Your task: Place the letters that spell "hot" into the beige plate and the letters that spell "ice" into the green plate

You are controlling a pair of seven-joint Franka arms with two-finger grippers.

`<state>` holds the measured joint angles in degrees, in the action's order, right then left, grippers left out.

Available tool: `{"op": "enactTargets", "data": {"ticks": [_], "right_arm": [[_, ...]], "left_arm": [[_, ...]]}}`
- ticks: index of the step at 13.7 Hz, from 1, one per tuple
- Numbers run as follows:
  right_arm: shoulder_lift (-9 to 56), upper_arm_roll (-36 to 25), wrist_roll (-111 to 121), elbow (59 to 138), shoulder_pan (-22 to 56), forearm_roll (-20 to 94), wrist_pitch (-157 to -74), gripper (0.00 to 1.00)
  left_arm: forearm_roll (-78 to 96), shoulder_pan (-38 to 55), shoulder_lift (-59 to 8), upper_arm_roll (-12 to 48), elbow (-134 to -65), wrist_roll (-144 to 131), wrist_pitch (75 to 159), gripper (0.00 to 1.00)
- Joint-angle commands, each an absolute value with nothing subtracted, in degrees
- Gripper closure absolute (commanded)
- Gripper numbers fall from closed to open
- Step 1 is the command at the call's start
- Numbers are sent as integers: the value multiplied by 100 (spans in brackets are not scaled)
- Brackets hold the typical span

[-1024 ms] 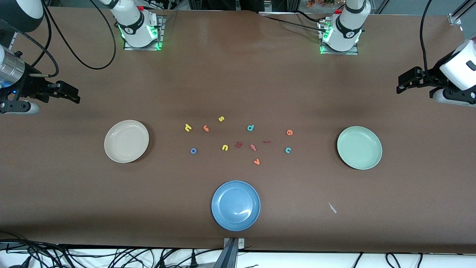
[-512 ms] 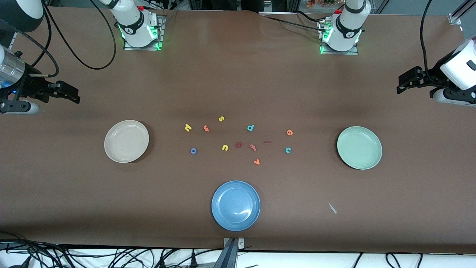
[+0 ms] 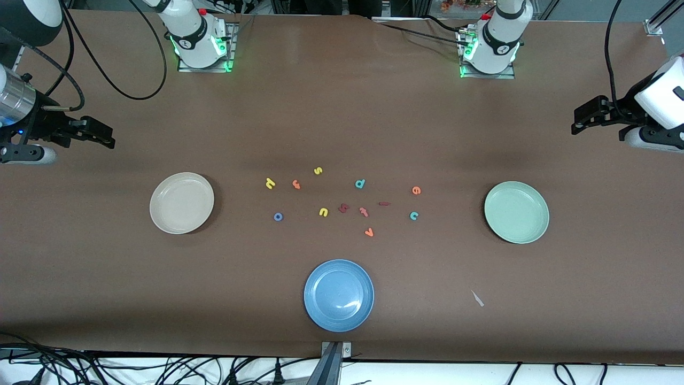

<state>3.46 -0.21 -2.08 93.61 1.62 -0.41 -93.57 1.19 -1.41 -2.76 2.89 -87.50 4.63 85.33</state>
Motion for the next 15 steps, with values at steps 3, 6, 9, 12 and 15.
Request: {"op": "enactTargets", "data": {"ticks": [3, 6, 9, 12, 15], "right_arm": [[396, -9, -193, 9246, 149, -79, -9281, 0], [396, -9, -193, 9237, 149, -79, -9281, 0], [396, -9, -202, 9246, 149, -79, -9281, 0], [396, -9, -202, 9237, 149, -88, -9281, 0], [396, -9, -211, 9237, 158, -88, -9290, 0]], "left_arm": [[255, -176, -334, 281, -8596, 492, 8438, 0], [255, -220, -325, 264, -8587, 545, 8438, 0], [245, -211, -334, 264, -8596, 519, 8438, 0], [255, -211, -334, 264, -8596, 501, 8446, 0], [220, -211, -325, 273, -8596, 536, 8446, 0]]}}
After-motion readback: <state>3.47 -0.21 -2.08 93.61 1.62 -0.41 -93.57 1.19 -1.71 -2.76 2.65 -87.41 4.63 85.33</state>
